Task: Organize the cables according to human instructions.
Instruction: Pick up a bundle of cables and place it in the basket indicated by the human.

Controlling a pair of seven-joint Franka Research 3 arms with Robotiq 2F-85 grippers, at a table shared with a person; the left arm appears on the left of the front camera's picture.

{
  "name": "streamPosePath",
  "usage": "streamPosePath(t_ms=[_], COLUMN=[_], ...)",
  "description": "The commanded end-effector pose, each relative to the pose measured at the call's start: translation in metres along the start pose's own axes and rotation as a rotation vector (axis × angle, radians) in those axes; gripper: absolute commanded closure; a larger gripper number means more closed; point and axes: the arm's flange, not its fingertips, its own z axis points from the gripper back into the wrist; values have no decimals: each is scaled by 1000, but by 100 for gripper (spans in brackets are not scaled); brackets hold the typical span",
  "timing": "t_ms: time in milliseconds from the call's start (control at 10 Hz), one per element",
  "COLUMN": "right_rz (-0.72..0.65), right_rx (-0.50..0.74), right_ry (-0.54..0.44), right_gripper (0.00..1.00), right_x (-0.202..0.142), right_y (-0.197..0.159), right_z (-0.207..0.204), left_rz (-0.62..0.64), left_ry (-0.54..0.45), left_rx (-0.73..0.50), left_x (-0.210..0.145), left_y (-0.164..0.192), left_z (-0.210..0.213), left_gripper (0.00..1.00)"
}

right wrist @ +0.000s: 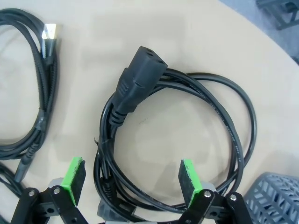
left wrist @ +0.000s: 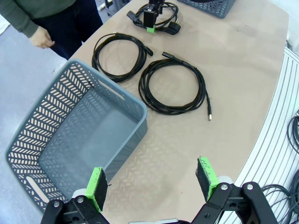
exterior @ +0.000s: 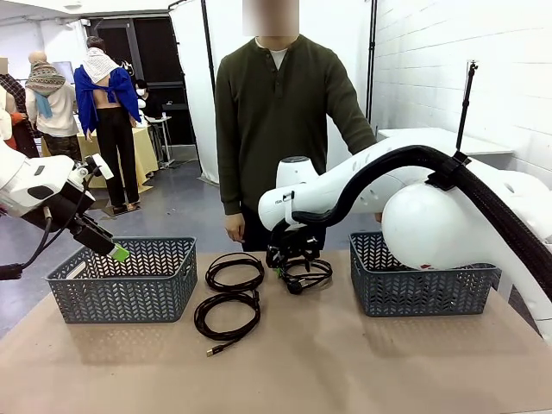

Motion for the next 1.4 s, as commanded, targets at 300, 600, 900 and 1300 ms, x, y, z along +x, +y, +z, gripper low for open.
streamPosePath(t_ms=[300,600,900,1300], right_rz=[-49,-54,-47,-7], right_rx=[-41,-39,1,33], right_ry=[1,12,17,10], right_gripper=[0,54,100,100], right_x=[9,12,16,16], right_y=[-4,-6,-8,-8], right_z=[-7,-9,-15,-11], left_rz=[10,10,10,10], left_ry=[-12,-12,-12,-12], left_rx=[-6,-6,-6,-6], left_x=[-1,-1,-1,-1], left_y=[2,2,2,2], left_z=[-1,-1,-1,-1], left_gripper=[0,0,0,0])
